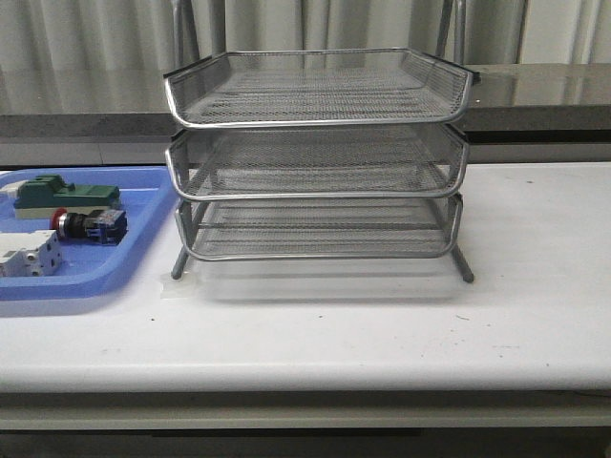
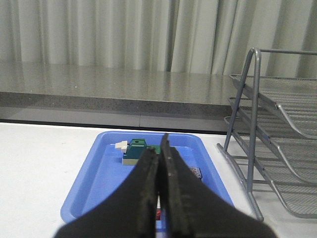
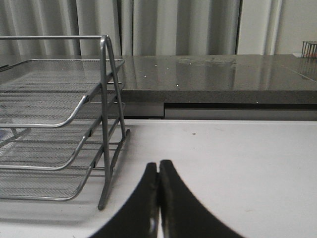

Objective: Place button on rack with both arms

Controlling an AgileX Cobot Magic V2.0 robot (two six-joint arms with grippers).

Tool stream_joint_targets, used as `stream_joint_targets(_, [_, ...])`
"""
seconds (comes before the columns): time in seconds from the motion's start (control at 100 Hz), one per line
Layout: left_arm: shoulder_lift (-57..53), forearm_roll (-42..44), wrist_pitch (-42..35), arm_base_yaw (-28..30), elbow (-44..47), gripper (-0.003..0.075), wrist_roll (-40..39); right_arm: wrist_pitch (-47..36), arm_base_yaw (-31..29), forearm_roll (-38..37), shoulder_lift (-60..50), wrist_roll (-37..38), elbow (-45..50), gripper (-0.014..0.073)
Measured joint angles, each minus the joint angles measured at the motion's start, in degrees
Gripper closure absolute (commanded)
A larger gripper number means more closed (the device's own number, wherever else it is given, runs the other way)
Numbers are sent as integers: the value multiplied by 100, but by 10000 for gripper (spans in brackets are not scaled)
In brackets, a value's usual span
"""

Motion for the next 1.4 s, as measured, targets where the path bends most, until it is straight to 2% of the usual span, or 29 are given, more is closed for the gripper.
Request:
stream_joint_targets(0.3, [0, 0, 0, 0, 0, 740, 0, 1576, -13, 632, 1608, 0, -1512, 654])
stream_joint_targets(0.47, [0, 0, 0, 0, 0, 740, 0, 2310, -13, 1000, 2759, 0, -2052, 654])
stream_joint_targets(0.83, [0, 0, 0, 0, 0, 740, 0, 2476, -13, 2685, 4071, 0, -2142, 648])
stream_joint_targets(0.95, [0, 0, 0, 0, 0, 740, 0, 2336, -13, 3332, 4311, 0, -2142, 552])
stream_joint_targets(1.07, [0, 0, 0, 0, 0, 740, 0, 2150, -13, 3855, 4462, 0, -2142, 333])
stream_joint_targets(1.15, [0, 0, 0, 0, 0, 740, 0, 2025, -13, 4053, 4528, 0, -2151, 230])
stream_joint_targets(1.25, [0, 0, 0, 0, 0, 740, 0, 1866, -13, 4285, 4597, 2, -2151, 233])
stream_joint_targets(1.4, [0, 0, 0, 0, 0, 740, 0, 1614, -13, 4869, 4833, -213, -2165, 303])
